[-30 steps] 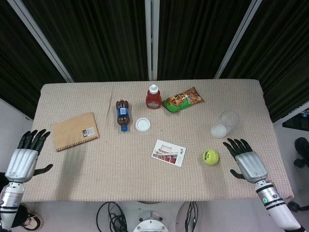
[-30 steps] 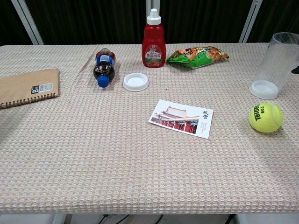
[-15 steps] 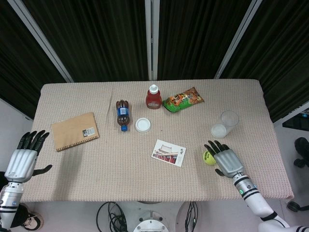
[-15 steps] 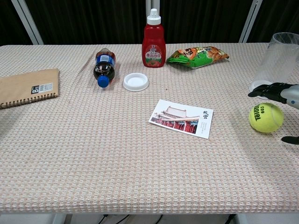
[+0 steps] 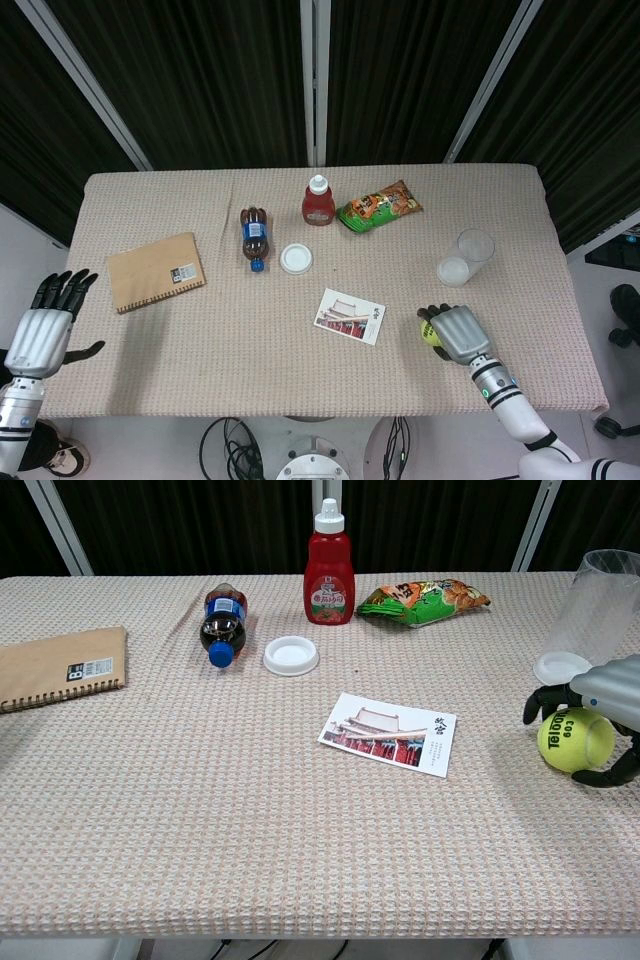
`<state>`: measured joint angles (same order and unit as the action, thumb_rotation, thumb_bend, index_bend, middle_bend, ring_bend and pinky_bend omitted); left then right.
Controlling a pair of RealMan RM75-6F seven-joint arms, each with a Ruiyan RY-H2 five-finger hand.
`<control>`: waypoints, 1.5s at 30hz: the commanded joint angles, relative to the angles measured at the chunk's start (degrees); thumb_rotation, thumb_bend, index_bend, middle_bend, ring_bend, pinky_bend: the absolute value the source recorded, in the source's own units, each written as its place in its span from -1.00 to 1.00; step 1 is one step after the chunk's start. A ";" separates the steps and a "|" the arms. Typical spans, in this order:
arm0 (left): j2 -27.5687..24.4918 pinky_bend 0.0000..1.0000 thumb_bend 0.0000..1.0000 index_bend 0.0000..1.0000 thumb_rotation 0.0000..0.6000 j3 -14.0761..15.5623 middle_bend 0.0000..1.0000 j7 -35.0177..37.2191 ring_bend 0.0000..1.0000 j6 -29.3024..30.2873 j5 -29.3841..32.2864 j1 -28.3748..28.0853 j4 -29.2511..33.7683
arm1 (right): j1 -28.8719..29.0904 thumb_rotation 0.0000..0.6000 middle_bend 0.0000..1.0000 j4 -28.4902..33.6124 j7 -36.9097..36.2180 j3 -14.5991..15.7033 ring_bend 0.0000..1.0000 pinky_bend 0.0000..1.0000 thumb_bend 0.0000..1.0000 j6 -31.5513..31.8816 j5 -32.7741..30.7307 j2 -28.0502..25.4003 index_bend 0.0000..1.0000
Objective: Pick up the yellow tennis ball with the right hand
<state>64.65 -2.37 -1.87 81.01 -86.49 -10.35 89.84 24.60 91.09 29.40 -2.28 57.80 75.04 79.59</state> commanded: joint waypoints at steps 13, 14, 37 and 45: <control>-0.40 -1.00 -0.81 -0.86 1.00 -0.03 -0.93 0.56 -1.00 -0.11 -0.13 -0.18 0.62 | -1.41 1.00 0.16 11.08 -10.67 -8.39 0.11 0.46 -0.39 20.04 13.83 -9.94 0.13; -0.32 -1.00 -0.81 -0.86 1.00 -0.04 -0.93 0.50 -1.00 -0.08 -0.19 -0.21 0.57 | -1.16 1.00 0.16 11.28 -9.97 -9.49 0.11 0.46 -0.39 19.99 12.60 -10.59 0.13; 0.80 -1.00 -0.81 -0.86 1.00 -0.30 -0.93 -0.62 -1.00 -0.44 0.35 -0.58 -0.65 | 3.57 1.00 0.04 -0.57 -10.67 -14.55 0.09 0.39 -0.42 9.95 -8.89 -8.38 0.12; 0.88 -1.00 -0.81 -0.86 1.00 -0.58 -0.93 0.29 -1.00 -0.39 0.41 -0.78 -0.89 | 4.36 1.00 -0.03 -2.37 -12.29 -14.35 -0.01 0.35 -0.45 7.60 -11.75 -7.76 0.08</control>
<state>65.55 -2.91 -1.64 80.63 -86.12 -11.10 88.95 28.86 88.84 17.25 -16.74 65.65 63.54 71.80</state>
